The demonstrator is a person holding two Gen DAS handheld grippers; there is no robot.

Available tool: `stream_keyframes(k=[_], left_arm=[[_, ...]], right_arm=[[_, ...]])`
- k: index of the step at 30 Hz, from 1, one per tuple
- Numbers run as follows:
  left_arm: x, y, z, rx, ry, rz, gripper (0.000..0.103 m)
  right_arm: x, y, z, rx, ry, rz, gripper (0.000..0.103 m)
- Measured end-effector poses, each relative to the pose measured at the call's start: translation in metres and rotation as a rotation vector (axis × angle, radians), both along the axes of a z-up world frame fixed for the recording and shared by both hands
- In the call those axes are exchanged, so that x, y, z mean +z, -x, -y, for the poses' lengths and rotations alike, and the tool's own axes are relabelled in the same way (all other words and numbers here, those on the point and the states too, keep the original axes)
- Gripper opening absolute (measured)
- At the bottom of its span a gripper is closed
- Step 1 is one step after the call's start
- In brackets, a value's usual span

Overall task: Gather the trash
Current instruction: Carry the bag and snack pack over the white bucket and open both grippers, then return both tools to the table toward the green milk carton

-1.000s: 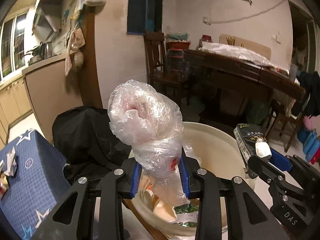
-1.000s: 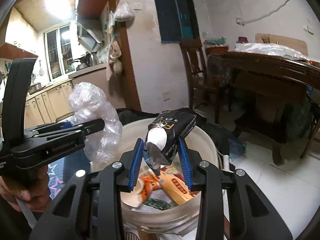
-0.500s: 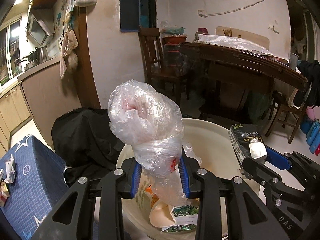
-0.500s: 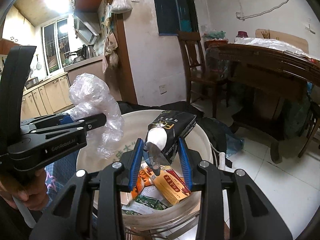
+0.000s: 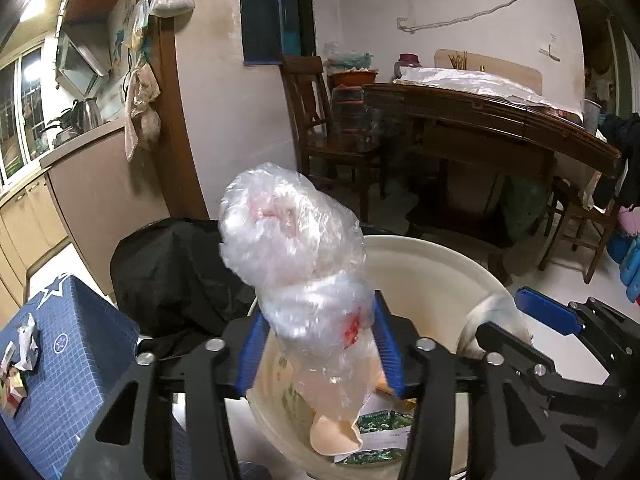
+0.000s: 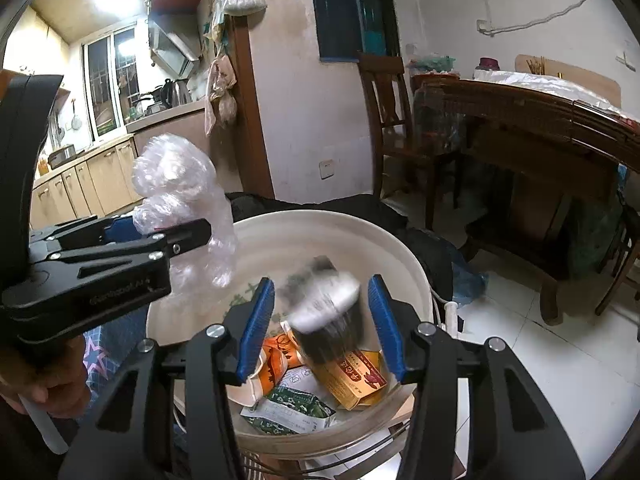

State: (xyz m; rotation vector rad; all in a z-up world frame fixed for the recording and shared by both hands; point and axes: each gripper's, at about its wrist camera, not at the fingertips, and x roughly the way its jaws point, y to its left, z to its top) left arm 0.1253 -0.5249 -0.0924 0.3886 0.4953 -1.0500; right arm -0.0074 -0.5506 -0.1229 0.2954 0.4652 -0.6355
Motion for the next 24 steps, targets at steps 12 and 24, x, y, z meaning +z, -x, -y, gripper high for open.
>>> stream_keyframes(k=[12,24], left_arm=[[0.002,-0.002,-0.005,0.017,-0.001,0.005,0.053],[0.006,0.0,-0.015,0.038,0.008,0.029,0.053]], right_arm=[[-0.001,0.004,0.001,-0.012,-0.002,0.006,0.047],[0.001,0.001,-0.001,-0.002,-0.01,0.019,0.047]])
